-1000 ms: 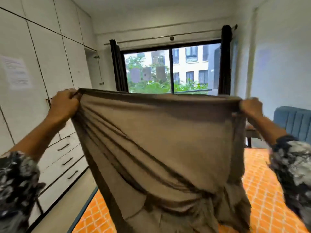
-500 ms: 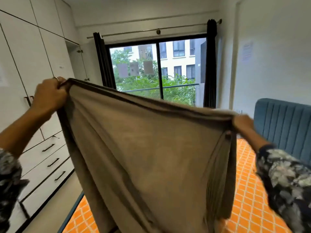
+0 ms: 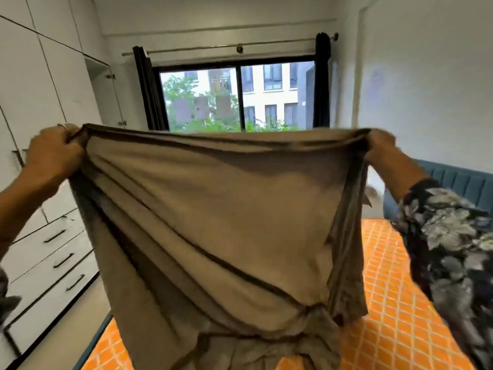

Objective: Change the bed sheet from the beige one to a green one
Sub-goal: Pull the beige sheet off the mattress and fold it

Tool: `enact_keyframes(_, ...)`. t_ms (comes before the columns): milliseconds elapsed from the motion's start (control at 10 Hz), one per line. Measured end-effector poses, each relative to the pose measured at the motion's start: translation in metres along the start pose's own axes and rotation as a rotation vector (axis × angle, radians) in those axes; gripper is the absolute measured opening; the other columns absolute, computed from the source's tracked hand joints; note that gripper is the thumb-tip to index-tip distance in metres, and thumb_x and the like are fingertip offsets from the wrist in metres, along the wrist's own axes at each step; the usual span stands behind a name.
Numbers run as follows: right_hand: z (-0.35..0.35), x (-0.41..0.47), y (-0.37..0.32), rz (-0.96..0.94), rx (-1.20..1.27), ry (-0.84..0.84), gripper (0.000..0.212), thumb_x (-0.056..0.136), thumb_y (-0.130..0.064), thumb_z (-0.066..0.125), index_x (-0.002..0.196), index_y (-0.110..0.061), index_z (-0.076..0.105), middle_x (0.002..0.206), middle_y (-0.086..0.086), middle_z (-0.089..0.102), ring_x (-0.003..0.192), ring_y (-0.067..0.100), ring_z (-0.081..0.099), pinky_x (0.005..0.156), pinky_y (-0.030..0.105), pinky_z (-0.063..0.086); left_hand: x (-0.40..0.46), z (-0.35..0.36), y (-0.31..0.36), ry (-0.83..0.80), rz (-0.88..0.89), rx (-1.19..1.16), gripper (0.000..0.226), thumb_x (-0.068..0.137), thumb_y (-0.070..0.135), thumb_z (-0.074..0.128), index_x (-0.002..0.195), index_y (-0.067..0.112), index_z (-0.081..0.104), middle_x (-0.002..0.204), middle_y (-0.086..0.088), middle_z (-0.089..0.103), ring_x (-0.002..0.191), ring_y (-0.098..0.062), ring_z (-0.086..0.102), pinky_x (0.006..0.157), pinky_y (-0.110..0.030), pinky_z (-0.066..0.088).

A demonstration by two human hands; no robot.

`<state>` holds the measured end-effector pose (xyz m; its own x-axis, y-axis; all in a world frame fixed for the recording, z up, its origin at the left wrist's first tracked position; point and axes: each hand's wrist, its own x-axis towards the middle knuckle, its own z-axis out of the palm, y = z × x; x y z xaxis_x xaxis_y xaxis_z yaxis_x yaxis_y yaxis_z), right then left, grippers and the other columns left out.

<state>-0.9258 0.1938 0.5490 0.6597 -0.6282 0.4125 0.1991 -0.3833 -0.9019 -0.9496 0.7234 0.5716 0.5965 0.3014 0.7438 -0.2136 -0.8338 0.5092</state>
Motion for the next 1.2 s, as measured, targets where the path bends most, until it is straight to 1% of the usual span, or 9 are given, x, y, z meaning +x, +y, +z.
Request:
enact_keyframes(100,-0.008,0.041,-0.008,-0.176,0.047,0.218,0.041,0.093,0.001,0.03,0.127,0.001,0.052,0.134,0.018,0.053,0.124,0.031,0.048,0.101,0.027,0.033,0.001,0.005,0.013,0.026,0.0,-0.01,0.038,0.09,0.039,0.043,0.098,0.008,0.062,0.096,-0.027,0.063,0.088,-0.044,0.06,0.083,-0.05,0.047)
enact_keyframes(300,0.02,0.026,0.104,-0.014,-0.528,-0.204,0.034,0.099,-0.005,0.034,0.121,0.012,0.054,0.129,0.033,0.051,0.121,0.042,0.048,0.102,0.042,0.034,-0.019,0.014,0.007,-0.059,0.022,0.067,0.019,0.092,0.025,0.046,0.086,0.012,0.059,0.083,-0.018,0.058,0.08,-0.036,0.054,0.073,-0.044,0.043)
enact_keyframes(400,0.007,0.061,0.045,-0.104,-0.421,-0.1,0.033,0.096,-0.001,0.035,0.117,0.017,0.054,0.126,0.037,0.051,0.119,0.046,0.048,0.102,0.047,0.035,0.034,-0.011,-0.071,-0.056,-0.026,0.109,0.028,0.089,0.032,0.048,0.088,0.007,0.061,0.085,-0.023,0.057,0.081,-0.04,0.054,0.075,-0.045,0.043)
enact_keyframes(500,-0.019,0.067,-0.037,-0.33,-0.107,0.154,0.04,0.096,0.0,0.028,0.13,0.007,0.048,0.136,0.026,0.049,0.126,0.035,0.045,0.106,0.031,0.032,0.059,0.138,0.012,-0.166,-0.118,0.028,0.079,0.064,0.081,0.052,0.098,0.01,0.064,0.107,-0.042,0.053,0.102,-0.062,0.048,0.09,-0.041,0.046)
enact_keyframes(600,-0.022,0.043,-0.034,-0.493,0.011,0.296,0.041,0.096,0.0,0.027,0.134,0.008,0.043,0.139,0.025,0.046,0.128,0.033,0.043,0.1,0.012,0.03,0.068,0.185,-0.023,-0.222,0.082,-0.073,0.117,0.035,0.095,0.059,0.118,0.014,0.059,0.084,-0.016,0.068,0.076,-0.043,0.056,0.088,-0.069,0.041)
enact_keyframes(700,0.009,0.044,0.042,-0.316,-0.466,-0.101,0.03,0.093,0.001,0.035,0.115,0.011,0.054,0.125,0.034,0.052,0.116,0.044,0.049,0.097,0.036,0.035,0.044,0.056,-0.057,0.026,-0.01,0.169,0.049,0.084,0.056,0.046,0.091,0.01,0.065,0.089,-0.027,0.064,0.08,-0.044,0.06,0.08,-0.057,0.049)
enact_keyframes(800,0.013,0.057,0.066,-0.205,-0.535,-0.155,0.028,0.089,0.001,0.041,0.109,0.011,0.058,0.12,0.037,0.054,0.112,0.048,0.05,0.097,0.047,0.04,-0.016,0.026,-0.003,-0.038,-0.054,0.078,0.031,0.096,0.026,0.047,0.095,0.001,0.065,0.093,-0.026,0.062,0.084,-0.039,0.057,0.072,-0.042,0.044)
enact_keyframes(1000,-0.011,0.096,0.048,-0.047,-0.449,-0.203,0.029,0.097,-0.006,0.038,0.107,0.012,0.057,0.116,0.033,0.057,0.11,0.045,0.055,0.095,0.049,0.047,-0.015,0.04,0.011,-0.034,0.034,0.049,0.03,0.101,0.023,0.045,0.096,-0.001,0.063,0.095,-0.024,0.061,0.086,-0.034,0.053,0.07,-0.036,0.035)
enact_keyframes(1200,-0.024,0.073,0.084,-0.007,-0.459,-0.319,0.019,0.094,-0.011,0.047,0.078,-0.004,0.054,0.081,0.021,0.058,0.063,0.03,0.058,0.041,0.025,0.047,-0.015,0.051,0.005,-0.076,-0.029,-0.111,0.024,0.098,0.034,0.047,0.09,0.017,0.061,0.091,-0.018,0.062,0.087,-0.038,0.058,0.079,-0.05,0.047)
